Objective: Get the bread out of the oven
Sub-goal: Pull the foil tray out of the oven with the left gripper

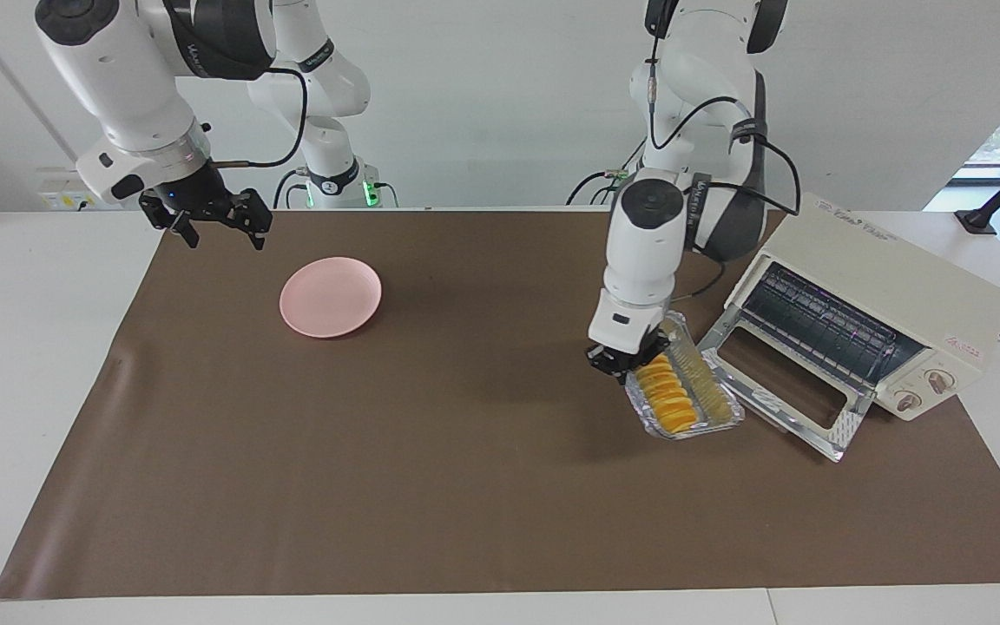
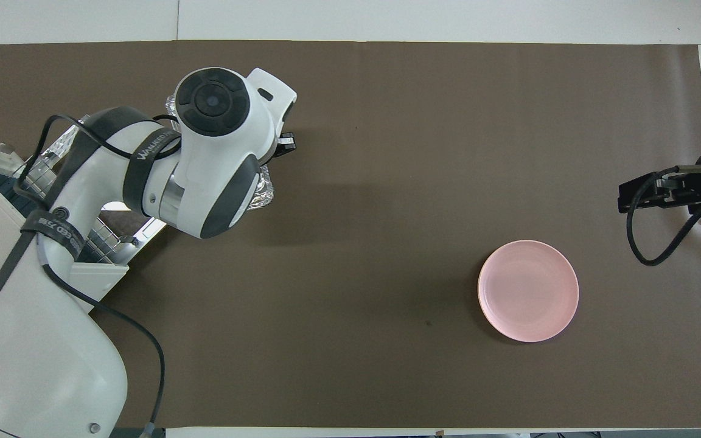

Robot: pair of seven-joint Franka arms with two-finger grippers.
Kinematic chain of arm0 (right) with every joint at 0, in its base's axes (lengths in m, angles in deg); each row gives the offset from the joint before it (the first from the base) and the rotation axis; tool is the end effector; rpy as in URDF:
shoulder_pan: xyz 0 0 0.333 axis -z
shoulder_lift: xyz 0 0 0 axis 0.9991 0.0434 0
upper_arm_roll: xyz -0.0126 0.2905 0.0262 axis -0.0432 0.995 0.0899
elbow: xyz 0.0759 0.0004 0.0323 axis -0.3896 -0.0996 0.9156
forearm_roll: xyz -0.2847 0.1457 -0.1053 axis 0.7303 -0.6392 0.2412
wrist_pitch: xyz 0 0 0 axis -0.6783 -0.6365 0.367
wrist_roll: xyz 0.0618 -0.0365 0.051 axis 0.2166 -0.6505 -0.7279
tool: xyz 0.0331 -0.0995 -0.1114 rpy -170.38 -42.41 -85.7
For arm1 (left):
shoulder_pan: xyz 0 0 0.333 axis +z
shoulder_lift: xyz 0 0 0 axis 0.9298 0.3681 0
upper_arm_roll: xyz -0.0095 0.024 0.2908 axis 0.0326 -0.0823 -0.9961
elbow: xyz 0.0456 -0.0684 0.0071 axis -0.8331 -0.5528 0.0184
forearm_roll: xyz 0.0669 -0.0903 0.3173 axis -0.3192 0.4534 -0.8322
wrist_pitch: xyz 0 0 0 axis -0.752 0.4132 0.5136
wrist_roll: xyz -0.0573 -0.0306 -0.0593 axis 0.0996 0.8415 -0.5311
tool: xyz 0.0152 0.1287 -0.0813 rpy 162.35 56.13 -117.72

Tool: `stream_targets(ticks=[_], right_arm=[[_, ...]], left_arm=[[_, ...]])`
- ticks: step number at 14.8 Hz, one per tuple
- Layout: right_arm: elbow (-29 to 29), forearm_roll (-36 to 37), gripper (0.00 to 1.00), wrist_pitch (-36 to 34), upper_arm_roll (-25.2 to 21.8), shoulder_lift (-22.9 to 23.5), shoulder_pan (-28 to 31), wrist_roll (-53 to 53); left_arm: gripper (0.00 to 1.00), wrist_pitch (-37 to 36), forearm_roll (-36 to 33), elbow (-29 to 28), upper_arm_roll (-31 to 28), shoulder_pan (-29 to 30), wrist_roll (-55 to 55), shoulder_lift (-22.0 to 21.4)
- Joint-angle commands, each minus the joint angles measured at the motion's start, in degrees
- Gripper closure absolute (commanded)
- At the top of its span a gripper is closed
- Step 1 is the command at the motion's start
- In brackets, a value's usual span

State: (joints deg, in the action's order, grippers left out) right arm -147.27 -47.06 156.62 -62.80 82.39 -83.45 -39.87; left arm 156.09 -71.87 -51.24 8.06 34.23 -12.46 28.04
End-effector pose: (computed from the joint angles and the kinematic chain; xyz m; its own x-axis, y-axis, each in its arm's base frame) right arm 0.4768 -0.0034 0.5217 0.9951 -0.0510 -0.0849 -0.0485 -0.9983 0.0310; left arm 0.5430 -0.3104 0.3765 0.9850 0.0850 0.1498 0.0915 -0.9951 -0.0370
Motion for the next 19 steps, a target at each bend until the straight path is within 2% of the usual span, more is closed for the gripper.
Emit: stream_targets(ticks=[1, 4, 7, 9, 11, 12, 15, 19], right_arm=[[-1.46, 0.66, 0.0, 0.87, 0.19, -1.24, 0.24, -1.02], [-1.46, 0.66, 0.0, 0.87, 0.19, -1.24, 0.24, -1.02], [-1.55, 0.66, 0.0, 0.87, 0.19, -1.24, 0.24, -1.02], [-1.46, 0.66, 0.0, 0.87, 0.19, -1.24, 0.24, -1.02], [-1.46, 0.66, 0.0, 0.87, 0.19, -1.24, 0.24, -1.02], [-1.46, 0.66, 0.0, 0.87, 0.19, -1.24, 0.24, -1.02], [-1.46, 0.66, 0.0, 0.87, 0.19, -1.24, 0.24, -1.02], [-1.46, 0.66, 0.0, 0.87, -0.07, -1.24, 0.51, -1.11]], left_arm=[[1.0, -1.44, 1.79, 3.12, -0.8, -3.26, 0.65, 2.18], [1.0, -0.14, 3.03, 2.43, -0.54, -5.38, 2.83, 2.18], [1.0, 1.36, 1.45, 0.15, -0.89, -10.55, 7.68, 2.09], [1.0, -2.48, 2.49, 1.71, -0.89, -12.75, 4.89, 3.57], [1.0, -8.63, 2.76, 10.37, -1.24, -15.04, -3.97, 9.96], [1.0, -10.57, 2.94, 13.64, -1.24, -15.31, -4.62, 11.65], [1.0, -9.19, 3.03, 14.29, -1.24, -16.01, -5.32, 12.28], [1.0, -5.49, 2.5, 11.75, -1.24, -17.76, -5.41, 12.28]])
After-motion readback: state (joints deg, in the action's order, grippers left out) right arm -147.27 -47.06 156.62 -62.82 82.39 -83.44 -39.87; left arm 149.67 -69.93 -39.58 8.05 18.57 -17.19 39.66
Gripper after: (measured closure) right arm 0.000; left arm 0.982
